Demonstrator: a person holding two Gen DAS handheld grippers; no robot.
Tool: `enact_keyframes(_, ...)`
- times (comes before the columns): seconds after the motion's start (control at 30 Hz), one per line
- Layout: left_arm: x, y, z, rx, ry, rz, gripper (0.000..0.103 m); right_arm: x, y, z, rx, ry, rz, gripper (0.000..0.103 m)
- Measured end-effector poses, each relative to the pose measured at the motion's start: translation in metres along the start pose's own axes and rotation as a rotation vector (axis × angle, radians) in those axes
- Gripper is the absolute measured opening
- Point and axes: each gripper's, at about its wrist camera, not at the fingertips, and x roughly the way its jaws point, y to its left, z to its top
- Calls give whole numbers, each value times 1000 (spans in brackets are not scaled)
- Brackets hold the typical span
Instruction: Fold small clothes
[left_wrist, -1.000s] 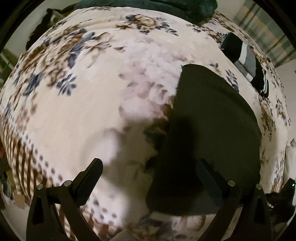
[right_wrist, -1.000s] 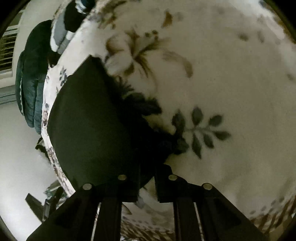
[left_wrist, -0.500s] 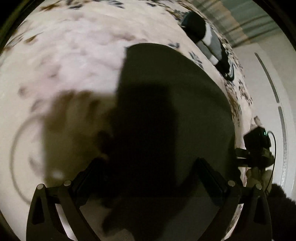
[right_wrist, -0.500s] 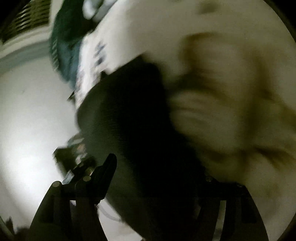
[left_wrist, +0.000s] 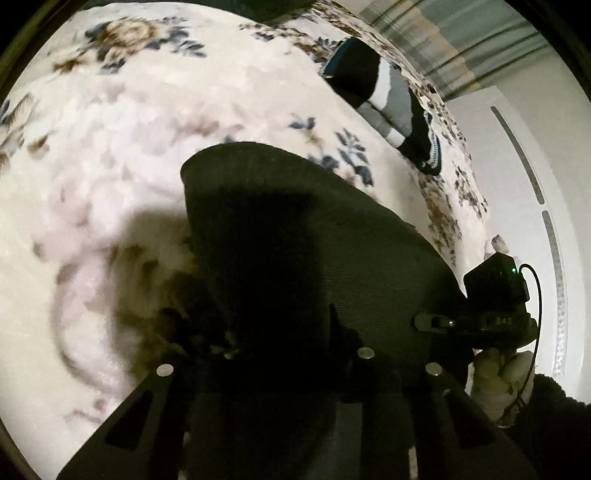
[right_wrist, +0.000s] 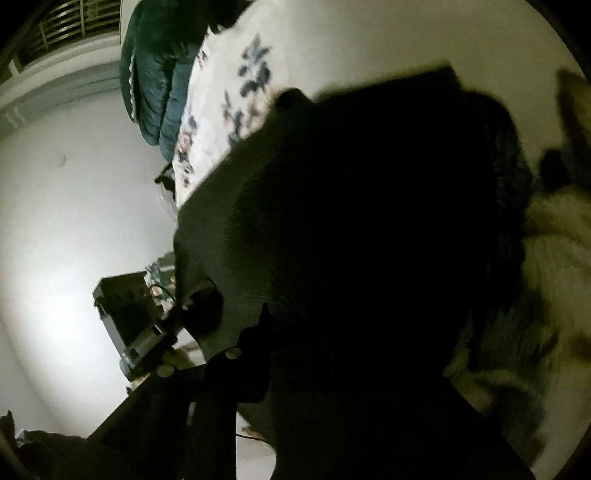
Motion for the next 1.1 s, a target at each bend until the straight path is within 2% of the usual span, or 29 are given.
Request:
enact_keyframes(0.17,-15,-30,36,43,-4,-8,20,-33,32,3,3,-59,-11,19)
enact_keyframes(0.33,-10,-73,112,106,-37,-39,20,-93,66,37,-22,-161,-7,18)
enact_keyframes(0.53,21,-125,234,192,-90,-84,20,-168,90,128,-40,-294,-12,18)
enact_keyframes(0.7,77,-144,332,243,-100,-79,21,-207,88,218,-61,-369,-46,18)
enact_keyframes(0.8,113,-146,367,245,-70,-65,22,-213,74,265,-55,-384,-85,18)
enact_keyframes(0.87,137,-144,383,255,-46,-24,23,-208,61,290,-37,-383,-114,18)
enact_keyframes(0.93,153,-142,393,256,-30,8,29,-197,55,306,-26,-379,-146,18)
enact_keyframes(1.0,154,-142,395,265,-45,32,41,-200,43,313,-17,-380,-156,18)
enact_keyframes(1.03,152,-143,394,267,-53,30,41,-202,40,314,-9,-380,-165,20)
enact_keyframes(1.07,150,-144,392,266,-64,41,47,-203,41,312,-10,-376,-189,27)
enact_keyframes(1.1,147,-146,389,274,-79,83,64,-199,45,313,-9,-383,-260,32)
